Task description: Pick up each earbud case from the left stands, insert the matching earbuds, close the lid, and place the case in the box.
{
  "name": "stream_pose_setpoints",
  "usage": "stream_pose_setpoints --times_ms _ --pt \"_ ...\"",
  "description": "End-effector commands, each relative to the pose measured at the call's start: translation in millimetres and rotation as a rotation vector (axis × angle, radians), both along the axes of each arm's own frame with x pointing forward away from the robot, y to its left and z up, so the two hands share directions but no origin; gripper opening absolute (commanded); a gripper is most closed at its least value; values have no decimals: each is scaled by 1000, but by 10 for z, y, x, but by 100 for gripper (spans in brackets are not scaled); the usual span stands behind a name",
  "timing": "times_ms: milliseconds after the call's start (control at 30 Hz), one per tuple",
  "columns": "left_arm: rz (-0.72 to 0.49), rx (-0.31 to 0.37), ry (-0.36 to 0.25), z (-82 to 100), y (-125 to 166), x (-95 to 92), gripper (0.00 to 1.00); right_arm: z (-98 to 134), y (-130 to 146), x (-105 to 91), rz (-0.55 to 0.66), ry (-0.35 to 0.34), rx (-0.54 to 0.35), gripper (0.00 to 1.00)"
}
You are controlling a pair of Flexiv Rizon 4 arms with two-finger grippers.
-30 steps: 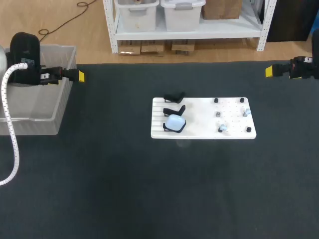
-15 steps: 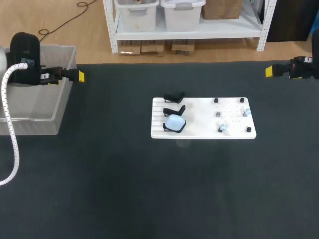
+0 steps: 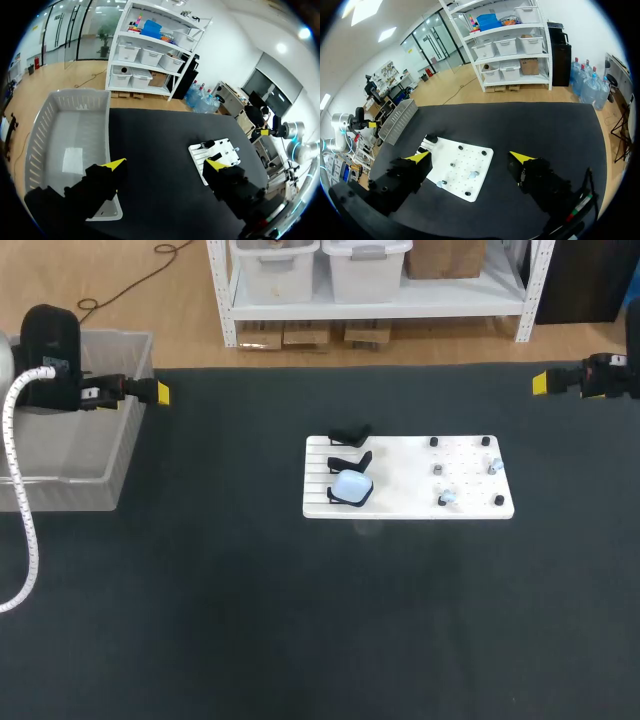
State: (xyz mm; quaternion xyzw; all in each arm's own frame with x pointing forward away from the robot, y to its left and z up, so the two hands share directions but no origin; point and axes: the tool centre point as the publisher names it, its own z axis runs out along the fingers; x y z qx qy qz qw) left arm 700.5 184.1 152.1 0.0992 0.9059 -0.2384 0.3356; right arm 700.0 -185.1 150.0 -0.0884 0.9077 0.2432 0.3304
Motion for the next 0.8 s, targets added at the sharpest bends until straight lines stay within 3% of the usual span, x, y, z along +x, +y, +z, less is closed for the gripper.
stream_pose_setpoints --times_ms 33,300,433,567,800 --pt "-72 -20 -52 59 -27 -2 100 0 0 0 0 0 0 100" --pt "-341 23 -212 282 -121 0 100 0 0 0 0 0 0 100" --pt "-534 55 -281 343 -205 -75 100 0 0 0 0 0 0 100" --pt "-703 92 -315 391 -309 -147 100 0 0 0 0 0 0 100" --pt "-835 183 -429 424 -530 -183 100 0 0 0 0 0 0 100"
